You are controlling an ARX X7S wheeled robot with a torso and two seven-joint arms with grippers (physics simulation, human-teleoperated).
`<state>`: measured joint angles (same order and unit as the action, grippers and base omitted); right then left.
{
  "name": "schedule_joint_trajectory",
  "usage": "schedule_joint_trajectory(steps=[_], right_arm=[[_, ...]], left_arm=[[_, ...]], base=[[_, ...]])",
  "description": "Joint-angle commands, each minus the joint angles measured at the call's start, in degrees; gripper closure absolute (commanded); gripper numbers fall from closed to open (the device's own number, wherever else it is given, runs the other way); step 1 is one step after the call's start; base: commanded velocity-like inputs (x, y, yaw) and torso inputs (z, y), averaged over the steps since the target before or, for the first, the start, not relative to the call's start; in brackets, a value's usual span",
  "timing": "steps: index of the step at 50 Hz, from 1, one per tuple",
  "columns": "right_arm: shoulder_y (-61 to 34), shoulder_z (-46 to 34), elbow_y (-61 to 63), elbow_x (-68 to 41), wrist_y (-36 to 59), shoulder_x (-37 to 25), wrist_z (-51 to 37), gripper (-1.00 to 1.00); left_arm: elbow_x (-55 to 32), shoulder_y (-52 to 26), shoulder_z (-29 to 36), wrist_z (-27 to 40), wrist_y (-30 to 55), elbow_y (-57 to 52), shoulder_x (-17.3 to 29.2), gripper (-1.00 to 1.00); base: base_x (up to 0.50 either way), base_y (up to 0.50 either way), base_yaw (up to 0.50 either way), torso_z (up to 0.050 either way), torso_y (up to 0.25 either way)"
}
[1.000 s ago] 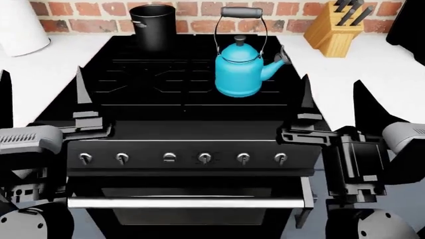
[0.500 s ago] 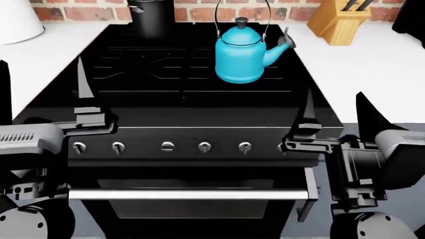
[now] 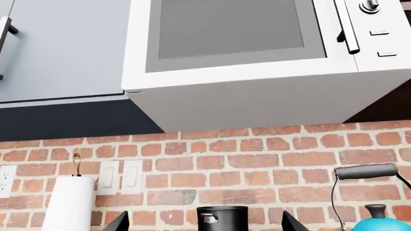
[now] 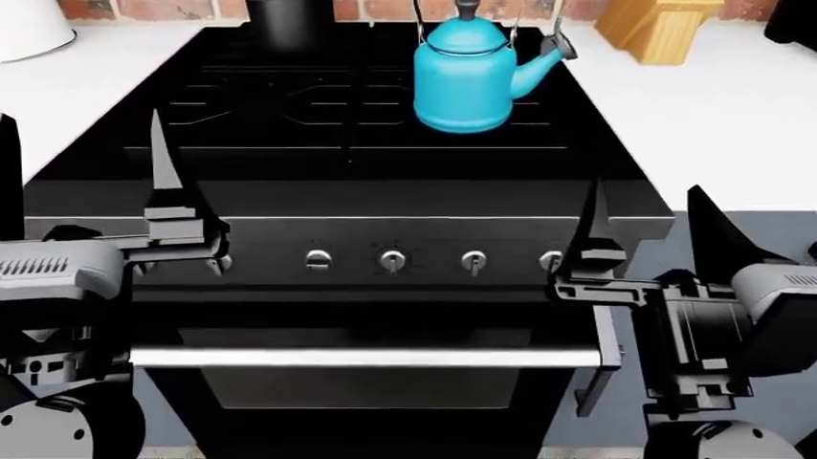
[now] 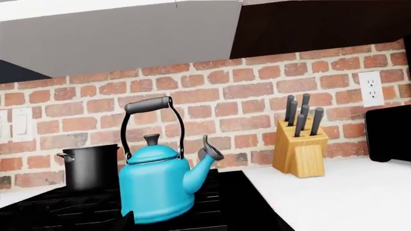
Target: Pick the kettle from the counter and place it on a stove burner. Then turn the burner on.
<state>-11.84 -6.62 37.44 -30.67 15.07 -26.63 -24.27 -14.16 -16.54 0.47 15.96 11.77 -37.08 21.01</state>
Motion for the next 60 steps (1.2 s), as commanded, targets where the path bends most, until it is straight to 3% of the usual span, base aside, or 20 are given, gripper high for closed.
schedule_joint_trajectory(steps=[1, 15, 39, 60], right_arm=[[0.28, 0.07, -0.2, -0.19, -0.59, -0.12, 0.25, -1.0], [0.1, 0.11, 0.87, -0.71, 0.66, -0.68, -0.7, -1.0], [-6.45, -1.24, -0.18, -7.07, 14.2, -2.14, -5.26, -1.0], [-11.53, -0.52, -4.54, -18.06, 24.98, -3.35, -6.4, -1.0]], left_arm=[[-0.05, 0.07, 0.19, 0.12, -0.28, 0.15, 0.14, -1.0], [0.73, 0.22, 0.88, 0.33, -0.54, -0.09, 0.5, -1.0], [0.67, 0.5, 0.79, 0.74, -1.75, -0.2, 0.74, -1.0], [0.64, 1.03, 0.36, 1.15, -3.5, 0.15, 0.85, -1.0]], base=[[0.0, 0.0, 0.0, -0.05, -0.004], [0.0, 0.0, 0.0, -0.05, -0.004], [0.0, 0.0, 0.0, -0.05, -0.004], [0.0, 0.0, 0.0, 0.0, 0.0]])
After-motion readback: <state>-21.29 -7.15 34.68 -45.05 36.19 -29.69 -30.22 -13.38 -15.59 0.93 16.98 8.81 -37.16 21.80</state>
